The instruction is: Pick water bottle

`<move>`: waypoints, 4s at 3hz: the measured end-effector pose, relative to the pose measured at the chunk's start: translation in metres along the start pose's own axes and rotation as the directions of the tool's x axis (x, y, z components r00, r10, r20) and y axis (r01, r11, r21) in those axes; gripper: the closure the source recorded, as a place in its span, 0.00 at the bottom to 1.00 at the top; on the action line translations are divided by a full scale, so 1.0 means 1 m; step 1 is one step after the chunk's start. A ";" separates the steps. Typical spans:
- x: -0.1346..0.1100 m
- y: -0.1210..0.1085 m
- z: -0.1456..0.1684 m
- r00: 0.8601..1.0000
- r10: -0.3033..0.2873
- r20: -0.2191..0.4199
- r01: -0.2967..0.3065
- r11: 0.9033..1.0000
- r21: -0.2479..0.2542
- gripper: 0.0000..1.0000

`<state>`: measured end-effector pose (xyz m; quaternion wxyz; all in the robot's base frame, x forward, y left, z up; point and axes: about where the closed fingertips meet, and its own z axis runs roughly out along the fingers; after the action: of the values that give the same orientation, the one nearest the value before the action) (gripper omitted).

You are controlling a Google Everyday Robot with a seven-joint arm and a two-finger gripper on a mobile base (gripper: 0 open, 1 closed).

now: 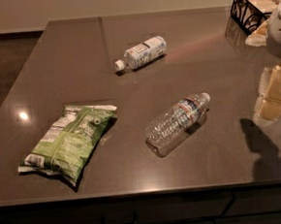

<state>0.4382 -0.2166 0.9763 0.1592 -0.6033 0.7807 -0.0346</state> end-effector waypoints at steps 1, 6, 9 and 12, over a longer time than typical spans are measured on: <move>0.000 0.000 0.000 1.000 0.000 0.000 0.000 1.000 0.000 0.00; -0.108 0.038 0.101 0.859 -0.497 0.120 0.510 0.849 -0.139 0.00; -0.113 0.055 0.145 0.813 -0.567 0.135 0.583 0.783 -0.219 0.48; -0.138 0.046 0.058 0.758 -0.607 0.239 0.627 0.779 -0.009 1.00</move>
Offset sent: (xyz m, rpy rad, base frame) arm 0.0083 0.0445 -0.0115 -0.0120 0.0262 0.1866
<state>0.4431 -0.0650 0.9385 0.1982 -0.8330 0.5162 0.0172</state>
